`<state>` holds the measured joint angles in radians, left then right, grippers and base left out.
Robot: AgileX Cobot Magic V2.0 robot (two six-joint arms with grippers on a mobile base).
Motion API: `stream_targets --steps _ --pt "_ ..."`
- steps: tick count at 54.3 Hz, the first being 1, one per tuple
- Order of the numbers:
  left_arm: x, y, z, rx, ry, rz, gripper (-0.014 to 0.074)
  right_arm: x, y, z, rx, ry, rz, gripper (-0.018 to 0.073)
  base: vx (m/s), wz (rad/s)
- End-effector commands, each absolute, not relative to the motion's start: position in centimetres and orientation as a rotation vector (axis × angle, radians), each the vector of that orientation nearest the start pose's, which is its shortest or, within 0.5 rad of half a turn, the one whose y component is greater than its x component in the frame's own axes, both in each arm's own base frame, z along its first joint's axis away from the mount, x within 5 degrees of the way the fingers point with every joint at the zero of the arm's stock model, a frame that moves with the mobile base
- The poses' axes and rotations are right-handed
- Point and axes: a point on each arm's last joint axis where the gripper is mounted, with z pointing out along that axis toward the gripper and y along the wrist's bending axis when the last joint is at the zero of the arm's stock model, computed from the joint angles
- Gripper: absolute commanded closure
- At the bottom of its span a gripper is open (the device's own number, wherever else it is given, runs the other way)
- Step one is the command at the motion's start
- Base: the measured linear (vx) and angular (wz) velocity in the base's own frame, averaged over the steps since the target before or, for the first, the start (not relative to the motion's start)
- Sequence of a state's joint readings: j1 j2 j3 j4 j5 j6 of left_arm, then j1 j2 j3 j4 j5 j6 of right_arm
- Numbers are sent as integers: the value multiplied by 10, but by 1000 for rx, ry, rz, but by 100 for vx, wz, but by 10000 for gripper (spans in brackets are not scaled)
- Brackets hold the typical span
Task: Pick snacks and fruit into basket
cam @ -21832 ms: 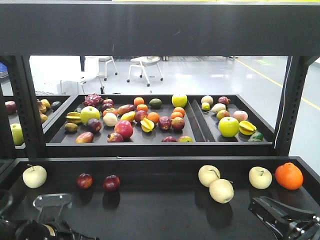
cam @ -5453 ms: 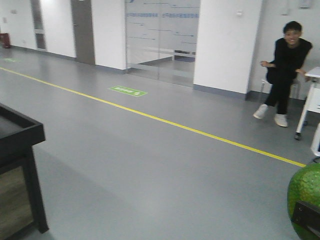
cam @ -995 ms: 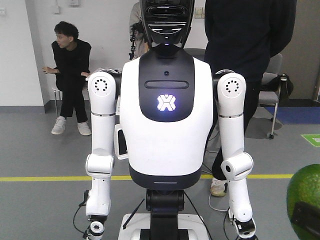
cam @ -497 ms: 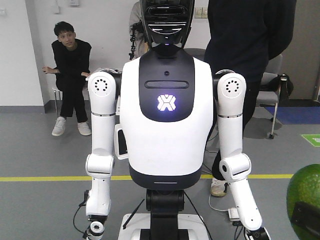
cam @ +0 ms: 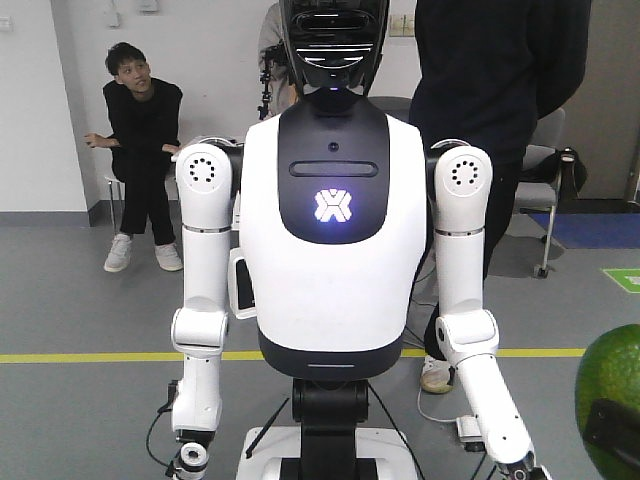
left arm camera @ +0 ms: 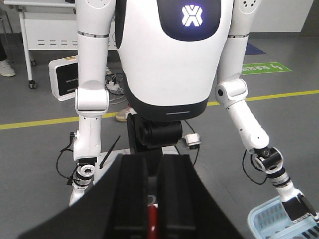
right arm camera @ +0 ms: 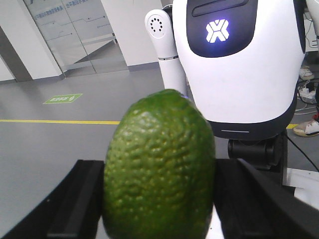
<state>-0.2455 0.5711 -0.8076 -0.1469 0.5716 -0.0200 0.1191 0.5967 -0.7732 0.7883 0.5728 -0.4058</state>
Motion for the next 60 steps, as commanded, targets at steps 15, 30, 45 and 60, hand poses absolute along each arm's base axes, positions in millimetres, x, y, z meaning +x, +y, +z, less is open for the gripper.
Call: stream_targets --steps 15,30,45,60 --pt "97 -32 402 129 1709 -369 605 103 44 401 -89 1670 640 568 0 0" --pt "97 -32 402 129 1709 -369 605 103 44 401 -89 1670 640 568 0 0" --pt "97 -32 402 129 1709 -369 605 102 45 401 -87 1676 668 568 0 0" --pt "97 -32 402 129 1709 -369 605 101 48 406 -114 1619 702 568 0 0"
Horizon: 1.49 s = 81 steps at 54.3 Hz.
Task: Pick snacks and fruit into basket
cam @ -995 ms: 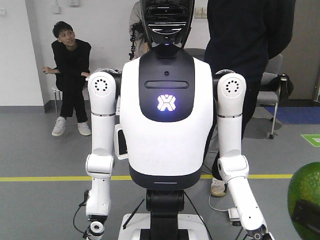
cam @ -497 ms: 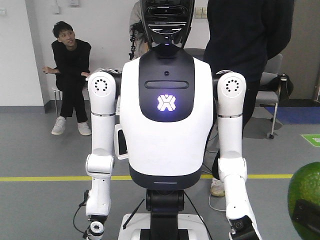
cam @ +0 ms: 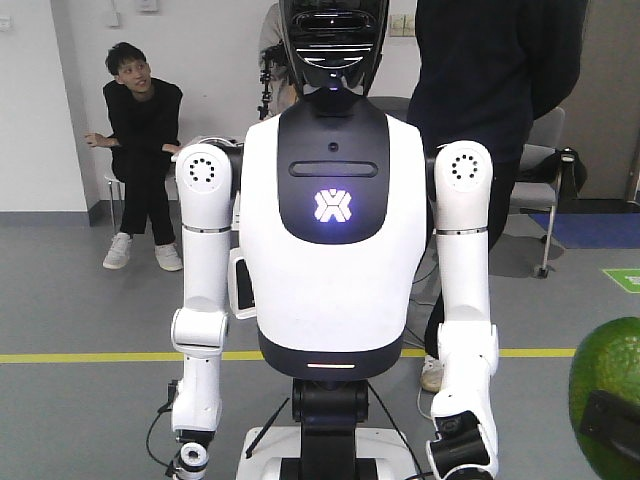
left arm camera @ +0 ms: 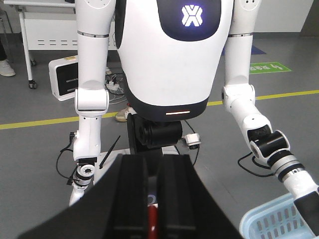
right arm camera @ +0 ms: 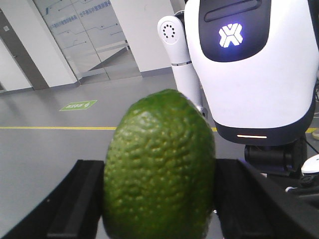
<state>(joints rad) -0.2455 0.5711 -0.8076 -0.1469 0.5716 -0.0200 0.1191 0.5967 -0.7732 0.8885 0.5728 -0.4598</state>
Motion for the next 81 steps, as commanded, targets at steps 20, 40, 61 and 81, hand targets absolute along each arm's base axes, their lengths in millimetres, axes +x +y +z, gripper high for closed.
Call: stream_targets --steps 20,40,61,81 --pt "97 -31 403 129 1707 -369 605 104 73 393 -505 1693 822 568 0 0" --pt "97 -31 403 129 1707 -369 605 118 83 375 -695 1804 904 568 0 0" --pt "97 -31 403 128 1702 -369 605 130 86 358 -805 1908 902 568 0 0" --pt "97 -31 403 127 1700 -370 605 158 74 351 -558 1986 715 568 0 0"
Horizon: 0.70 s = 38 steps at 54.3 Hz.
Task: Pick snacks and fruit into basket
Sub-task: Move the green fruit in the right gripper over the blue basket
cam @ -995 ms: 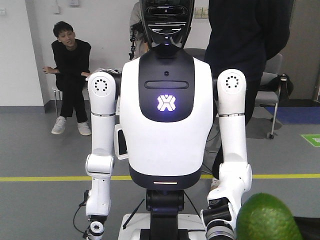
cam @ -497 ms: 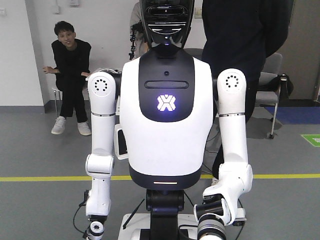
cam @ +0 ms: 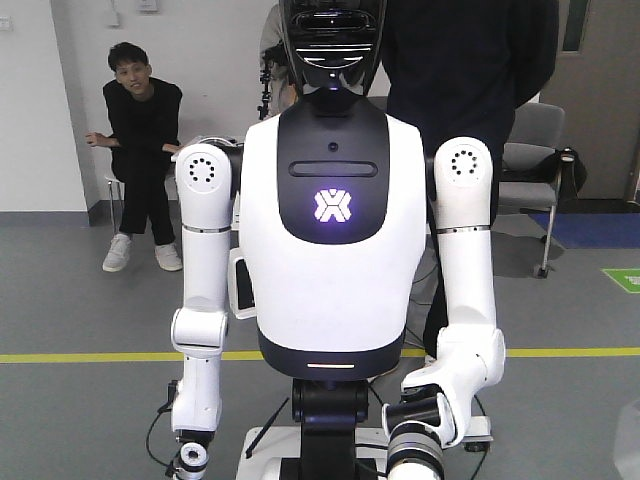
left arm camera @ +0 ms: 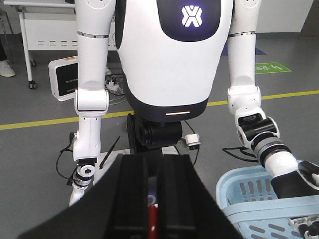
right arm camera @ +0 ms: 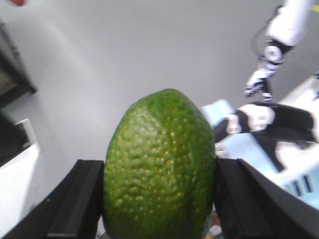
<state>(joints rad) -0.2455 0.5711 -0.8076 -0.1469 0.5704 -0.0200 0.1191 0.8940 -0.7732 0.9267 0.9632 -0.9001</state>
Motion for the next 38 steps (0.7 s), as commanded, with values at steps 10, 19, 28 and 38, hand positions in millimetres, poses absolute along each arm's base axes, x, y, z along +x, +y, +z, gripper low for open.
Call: stream_targets --steps 10,19,28,38 --pt "97 -31 403 127 1700 -370 605 175 64 370 -244 1814 699 568 0 0" --pt "97 -31 403 127 1700 -370 605 177 67 384 -181 1667 782 568 0 0" --pt "97 -31 406 121 1668 -370 605 174 91 390 -373 1528 802 568 0 0" --pt "97 -31 407 119 1658 -371 605 161 119 386 -580 1497 733 568 0 0"
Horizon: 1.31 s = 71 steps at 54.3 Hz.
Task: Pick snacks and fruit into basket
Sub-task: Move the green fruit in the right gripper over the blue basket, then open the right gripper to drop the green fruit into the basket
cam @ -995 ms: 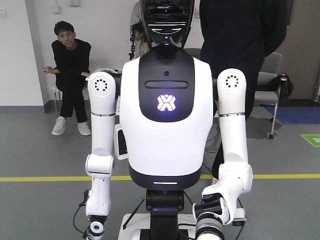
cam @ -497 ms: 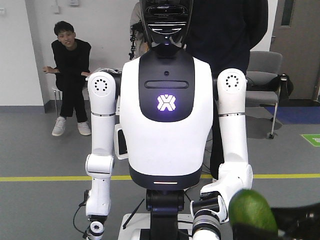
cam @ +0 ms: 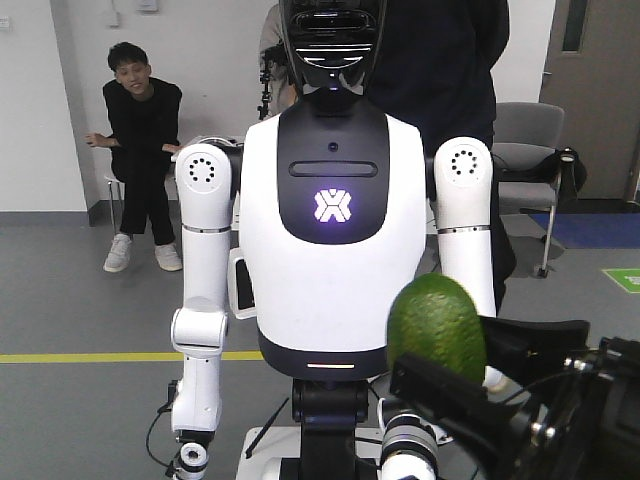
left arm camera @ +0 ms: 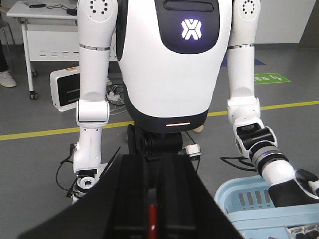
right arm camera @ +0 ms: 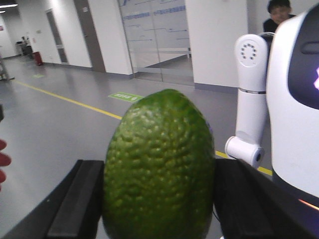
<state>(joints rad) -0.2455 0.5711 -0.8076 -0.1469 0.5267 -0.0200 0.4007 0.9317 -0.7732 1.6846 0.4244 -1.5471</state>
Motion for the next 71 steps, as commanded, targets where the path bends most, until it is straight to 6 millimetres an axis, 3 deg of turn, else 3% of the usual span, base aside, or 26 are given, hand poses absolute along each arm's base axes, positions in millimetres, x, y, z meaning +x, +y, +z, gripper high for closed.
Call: stream_targets --steps 1,10,17,31,47,71 --pt "97 -31 407 119 1658 -371 605 160 121 385 -596 1498 723 568 0 0" --pt "97 -31 407 120 1659 -371 605 145 148 372 -881 1471 639 568 0 0" --pt "97 -31 407 120 1659 -371 605 144 166 352 -1056 1504 587 568 0 0" --pt "97 -31 407 120 1660 -371 605 145 165 289 -1277 1668 458 568 0 0" --pt "97 -31 407 120 1658 -370 605 142 155 251 -1309 1738 368 568 0 0" --pt "97 -31 407 121 1662 -370 605 175 159 201 -1284 1847 97 557 0 0"
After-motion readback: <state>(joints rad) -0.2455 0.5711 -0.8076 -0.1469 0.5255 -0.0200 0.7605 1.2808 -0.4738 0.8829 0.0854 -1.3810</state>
